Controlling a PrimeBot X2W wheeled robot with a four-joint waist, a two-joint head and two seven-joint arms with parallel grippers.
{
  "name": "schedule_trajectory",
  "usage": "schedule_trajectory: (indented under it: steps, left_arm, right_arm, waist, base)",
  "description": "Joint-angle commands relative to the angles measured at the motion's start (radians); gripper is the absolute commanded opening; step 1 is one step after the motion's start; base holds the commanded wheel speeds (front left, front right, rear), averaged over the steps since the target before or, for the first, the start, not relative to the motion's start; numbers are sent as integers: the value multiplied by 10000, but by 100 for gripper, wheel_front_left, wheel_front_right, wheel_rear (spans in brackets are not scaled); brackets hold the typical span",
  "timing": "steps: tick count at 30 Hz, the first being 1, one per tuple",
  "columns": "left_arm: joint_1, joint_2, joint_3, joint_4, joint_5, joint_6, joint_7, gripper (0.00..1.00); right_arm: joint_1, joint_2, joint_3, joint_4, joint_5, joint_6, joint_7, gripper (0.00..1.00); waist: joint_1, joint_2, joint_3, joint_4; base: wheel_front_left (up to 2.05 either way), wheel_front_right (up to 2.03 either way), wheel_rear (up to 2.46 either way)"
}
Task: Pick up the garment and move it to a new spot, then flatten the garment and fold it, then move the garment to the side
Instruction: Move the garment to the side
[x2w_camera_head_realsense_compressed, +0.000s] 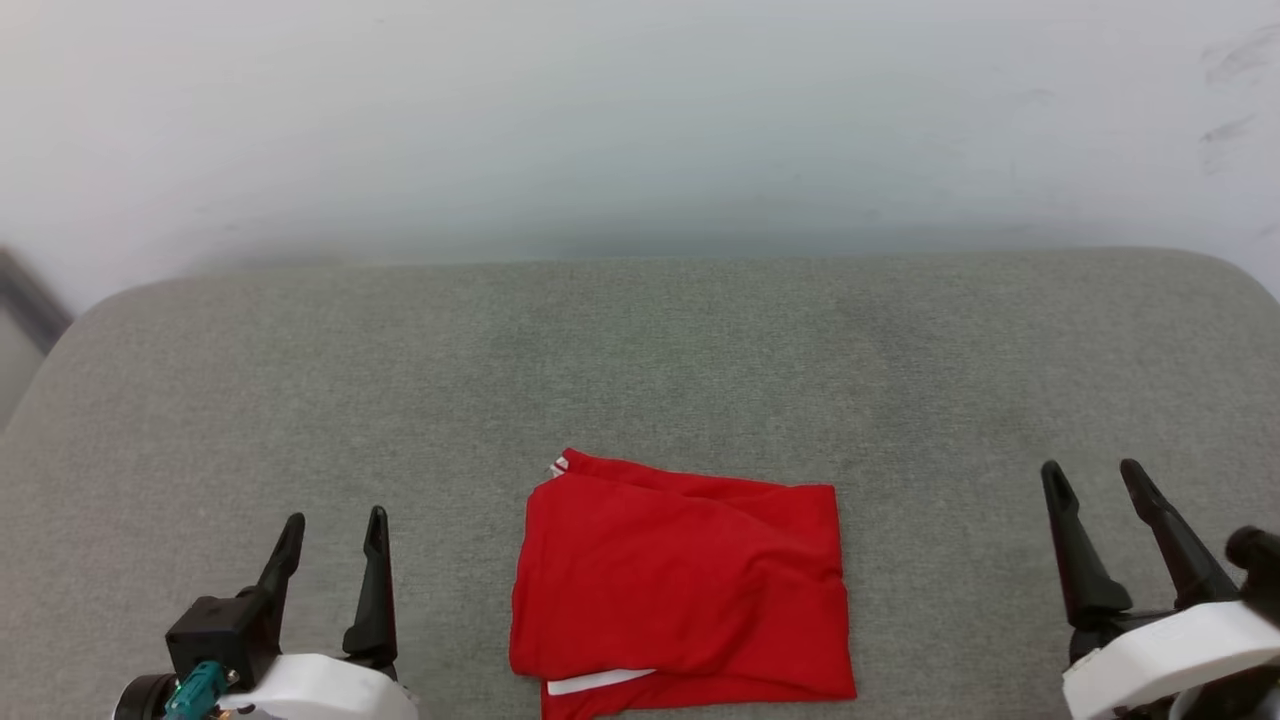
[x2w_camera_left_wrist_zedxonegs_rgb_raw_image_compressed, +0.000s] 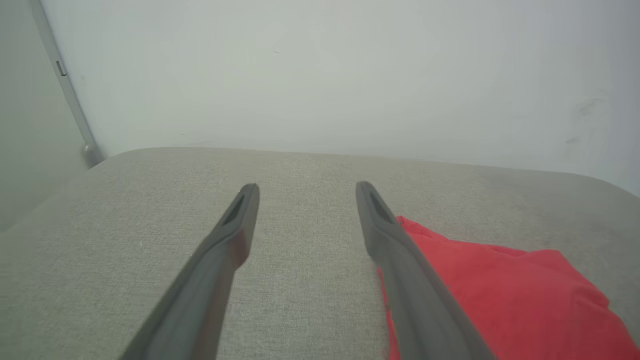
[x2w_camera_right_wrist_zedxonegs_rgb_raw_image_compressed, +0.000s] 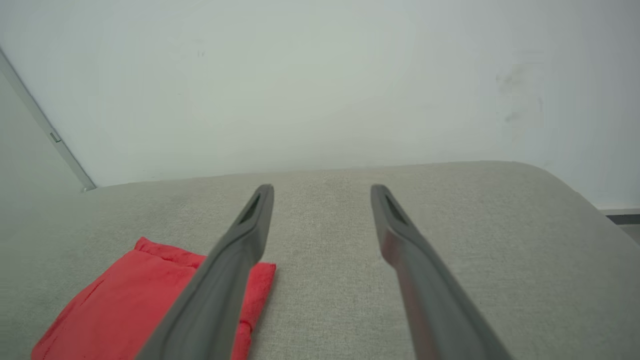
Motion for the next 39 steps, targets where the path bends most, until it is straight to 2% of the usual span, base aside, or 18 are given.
schedule_trajectory:
  steps: [1, 6, 11, 15, 19, 24, 29, 30, 31, 39]
  left_arm:
    - [-159, -53, 69, -2, -8, -59, -44, 100]
    - [-258, -315, 344, -81, 65, -168, -64, 100]
    - [-498, -714, 602, -80, 349, -475, -63, 100]
    - [-644, -1032, 819, 34, 585, -743, -59, 100]
    - [-816, -1337, 1058, 195, 744, -1034, -52, 100]
    - [-916, -1677, 1360, 357, 977, -1382, -51, 100]
    - [-1029, -1882, 1608, 539, 1197, -1678, -52, 100]
    - [-1031, -1921, 1649, 580, 1231, -1734, -53, 100]
    - [-1027, -1969, 1677, 617, 1280, -1761, -52, 100]
    - [-690, -2092, 1958, 854, 1560, -1915, -54, 100]
  right_arm:
    - [56, 110, -187, 46, 319, -4, 138, 100]
    - [-159, 132, -1304, 913, 1667, -2, 1065, 100]
    - [-625, -283, -1875, 2472, 3334, -2, 2674, 100]
    - [-927, -514, -1719, 3606, 4592, -2, 4276, 100]
    - [-1377, -288, -1348, 4423, 5650, -2, 5291, 100]
    - [-1904, -32, -720, 5032, 6844, -4, 5681, 100]
    - [-2290, 61, -124, 5705, 7366, -10, 5796, 100]
    - [-2356, 45, -30, 5785, 7414, -11, 5740, 46]
    - [-2402, 13, 67, 5822, 7457, -11, 5716, 0]
    - [-2387, -849, 991, 5330, 6783, -5, 5048, 0]
  waist:
    - [0, 0, 46, 102]
    - [0, 0, 278, 434]
    - [0, 0, 639, 920]
    - [0, 0, 878, 1326]
    - [0, 0, 1225, 1704]
    - [0, 0, 1607, 1981]
    - [0, 0, 1803, 2112]
    - [0, 0, 1810, 2130]
    - [0, 0, 1811, 2144]
    - [0, 0, 1294, 1794]
  base:
    - [0, 0, 0]
    - [0, 0, 0]
    - [0, 0, 0]
    - [0, 0, 0]
    - [0, 0, 0]
    - [0, 0, 0]
    - [0, 0, 0]
    - [0, 0, 0]
    - [0, 0, 0]
    - [0, 0, 0]
